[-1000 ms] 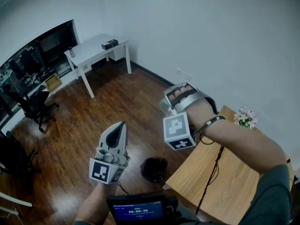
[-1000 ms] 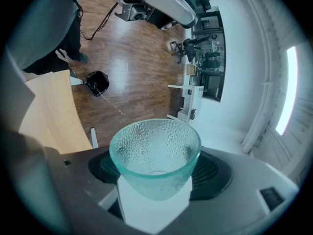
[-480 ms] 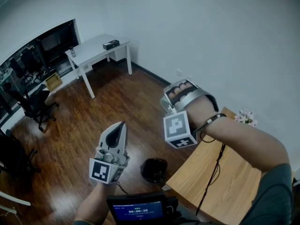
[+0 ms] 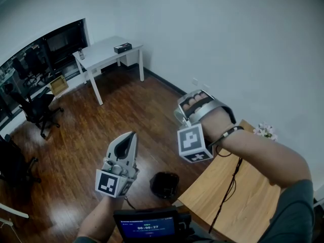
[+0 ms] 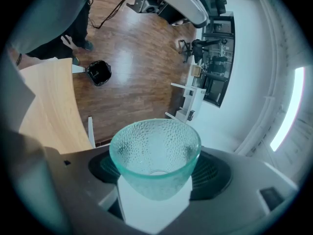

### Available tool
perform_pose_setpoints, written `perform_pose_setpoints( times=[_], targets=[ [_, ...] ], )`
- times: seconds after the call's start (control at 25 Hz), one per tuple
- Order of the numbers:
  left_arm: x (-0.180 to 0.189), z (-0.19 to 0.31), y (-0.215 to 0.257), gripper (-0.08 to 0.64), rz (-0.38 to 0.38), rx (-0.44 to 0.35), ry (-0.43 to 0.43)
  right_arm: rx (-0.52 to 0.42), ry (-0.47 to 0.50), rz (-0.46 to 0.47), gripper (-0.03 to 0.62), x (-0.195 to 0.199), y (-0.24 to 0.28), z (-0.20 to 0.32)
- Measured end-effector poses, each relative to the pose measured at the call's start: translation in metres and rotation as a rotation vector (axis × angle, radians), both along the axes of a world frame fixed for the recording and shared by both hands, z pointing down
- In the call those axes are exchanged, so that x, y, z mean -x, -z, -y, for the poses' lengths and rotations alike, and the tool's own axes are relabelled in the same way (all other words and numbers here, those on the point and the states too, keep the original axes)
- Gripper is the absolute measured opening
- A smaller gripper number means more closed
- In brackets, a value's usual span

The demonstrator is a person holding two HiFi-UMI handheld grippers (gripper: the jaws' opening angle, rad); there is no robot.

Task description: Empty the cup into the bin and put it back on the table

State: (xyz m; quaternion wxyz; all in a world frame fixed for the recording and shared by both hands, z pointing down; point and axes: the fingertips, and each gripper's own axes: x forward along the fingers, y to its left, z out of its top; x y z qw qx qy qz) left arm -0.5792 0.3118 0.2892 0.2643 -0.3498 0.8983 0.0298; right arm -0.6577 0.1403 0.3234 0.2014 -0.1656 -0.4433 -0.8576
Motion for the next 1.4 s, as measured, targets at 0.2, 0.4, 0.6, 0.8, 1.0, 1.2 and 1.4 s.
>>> perform_pose_setpoints(
  times=[0.2, 0.4, 0.6, 0.8, 1.0, 1.2, 1.4],
  targets=[
    [0.000, 0.001, 0.001, 0.000, -0.006, -0.002, 0.004, -0.009, 0.007, 0.003, 0.394, 0.002, 0.005, -0.001],
    [-0.002, -0.003, 0.003, 0.000, 0.004, -0.010, 0.003, -0.015, -0.004, -0.007, 0.394, -0.002, 0.003, -0.004],
    [-0.002, 0.004, 0.002, 0.000, -0.017, -0.007, -0.002, 0.043, -0.018, -0.042, 0.394, -0.006, -0.002, -0.002],
    [-0.004, -0.004, -0.009, 0.000, -0.031, -0.001, -0.011, 0.188, -0.068, -0.082, 0.394, -0.007, -0.015, -0.012],
    [-0.006, -0.006, -0.009, 0.000, -0.028, 0.001, -0.018, 0.400, -0.148, -0.153, 0.394, -0.009, -0.035, -0.016],
    [-0.006, -0.008, -0.013, 0.000, -0.039, -0.004, -0.023, 0.566, -0.213, -0.187, 0.394, -0.010, -0.052, -0.018],
    [-0.006, -0.003, -0.013, 0.000, -0.041, 0.005, -0.031, 0.743, -0.297, -0.242, 0.394, -0.007, -0.074, -0.011]
  ],
)
